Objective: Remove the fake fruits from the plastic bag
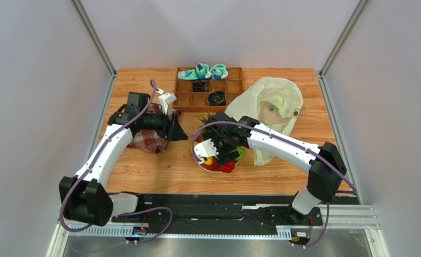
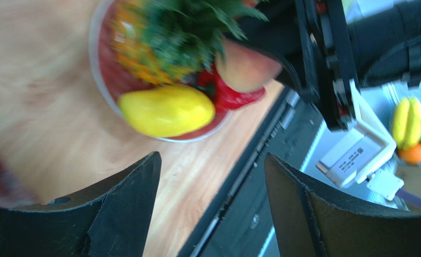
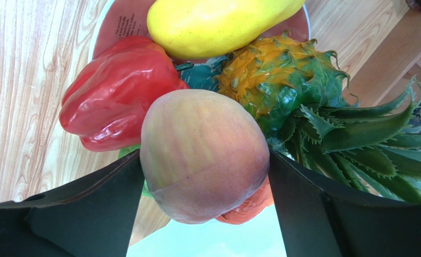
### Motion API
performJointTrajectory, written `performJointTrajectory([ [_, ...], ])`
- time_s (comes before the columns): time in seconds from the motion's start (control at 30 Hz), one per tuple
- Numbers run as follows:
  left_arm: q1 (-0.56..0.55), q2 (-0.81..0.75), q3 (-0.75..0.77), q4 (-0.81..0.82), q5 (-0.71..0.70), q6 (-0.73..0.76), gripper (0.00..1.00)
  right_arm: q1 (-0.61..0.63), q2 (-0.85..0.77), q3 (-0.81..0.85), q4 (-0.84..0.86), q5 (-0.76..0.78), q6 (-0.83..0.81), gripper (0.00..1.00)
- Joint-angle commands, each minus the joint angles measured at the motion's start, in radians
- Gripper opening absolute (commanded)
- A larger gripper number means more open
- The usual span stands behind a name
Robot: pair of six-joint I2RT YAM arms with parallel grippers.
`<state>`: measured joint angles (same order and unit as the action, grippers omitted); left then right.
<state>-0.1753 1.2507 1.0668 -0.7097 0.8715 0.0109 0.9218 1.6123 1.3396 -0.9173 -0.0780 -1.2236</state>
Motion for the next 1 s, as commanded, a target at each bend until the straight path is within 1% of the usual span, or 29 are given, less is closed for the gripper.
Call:
performJointTrajectory([
  [0.0, -0.097, -0.019, -0.056, 0.078, 0.099, -0.037, 0.79, 0.002, -0.051, 0.003, 0.029, 0.015, 0.021, 0.99],
  [0.07, -0.124, -0.033, -0.086, 0.113, 0.097, -0.054, 0.79, 0.003, -0.055, 0.006, 0.021, 0.014, 0.030, 1.00],
  [0.13, -0.135, -0.036, -0.096, 0.113, 0.093, -0.058, 0.79, 0.002, -0.064, 0.007, 0.020, 0.011, 0.041, 1.00],
  [0.4, -0.135, -0.043, -0.093, 0.101, 0.061, -0.045, 0.77, 0.002, -0.069, 0.013, 0.024, 0.009, 0.075, 1.00],
  [0.97, -0.133, -0.043, -0.073, 0.096, 0.026, -0.028, 0.76, 0.002, -0.127, -0.031, 0.005, 0.033, 0.078, 1.00],
])
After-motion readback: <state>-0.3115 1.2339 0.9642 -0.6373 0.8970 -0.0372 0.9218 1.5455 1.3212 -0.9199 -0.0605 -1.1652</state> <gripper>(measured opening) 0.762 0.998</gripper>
